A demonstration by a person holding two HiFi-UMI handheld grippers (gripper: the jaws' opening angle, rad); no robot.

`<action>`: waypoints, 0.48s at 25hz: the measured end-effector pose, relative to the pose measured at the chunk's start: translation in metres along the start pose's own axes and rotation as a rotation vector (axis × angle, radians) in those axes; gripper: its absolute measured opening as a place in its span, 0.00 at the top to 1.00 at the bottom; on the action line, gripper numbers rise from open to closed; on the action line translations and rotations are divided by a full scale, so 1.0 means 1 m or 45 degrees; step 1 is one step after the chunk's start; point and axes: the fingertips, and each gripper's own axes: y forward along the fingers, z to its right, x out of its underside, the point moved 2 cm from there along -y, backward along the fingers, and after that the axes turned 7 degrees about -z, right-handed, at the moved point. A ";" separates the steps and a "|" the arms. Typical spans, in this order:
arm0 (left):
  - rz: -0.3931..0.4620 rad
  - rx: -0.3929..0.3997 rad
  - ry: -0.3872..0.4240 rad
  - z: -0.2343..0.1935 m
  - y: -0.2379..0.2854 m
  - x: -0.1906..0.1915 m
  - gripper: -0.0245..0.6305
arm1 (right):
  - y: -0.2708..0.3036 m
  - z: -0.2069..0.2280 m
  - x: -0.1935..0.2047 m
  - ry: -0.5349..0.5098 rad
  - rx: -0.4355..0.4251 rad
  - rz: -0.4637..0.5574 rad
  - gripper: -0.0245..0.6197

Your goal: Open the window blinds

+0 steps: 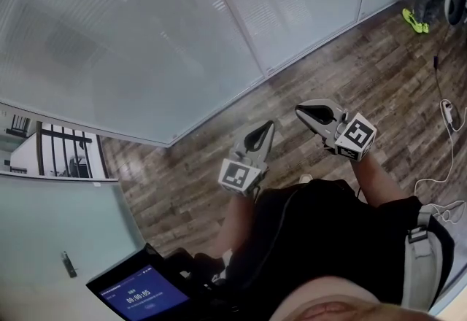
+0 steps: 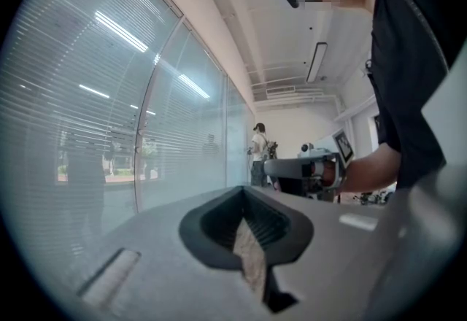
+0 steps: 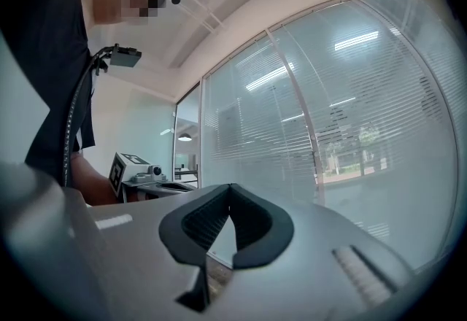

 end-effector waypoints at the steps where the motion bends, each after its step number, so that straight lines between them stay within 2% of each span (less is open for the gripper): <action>1: -0.008 -0.001 -0.005 -0.007 0.009 0.001 0.96 | 0.003 0.012 0.001 0.004 0.002 -0.003 0.95; 4: -0.016 -0.010 -0.012 -0.021 0.020 -0.002 0.96 | 0.009 0.031 0.001 0.014 0.012 -0.004 0.95; 12: -0.029 -0.042 -0.003 -0.030 0.019 -0.003 0.96 | 0.010 0.033 0.004 0.032 -0.011 -0.022 0.95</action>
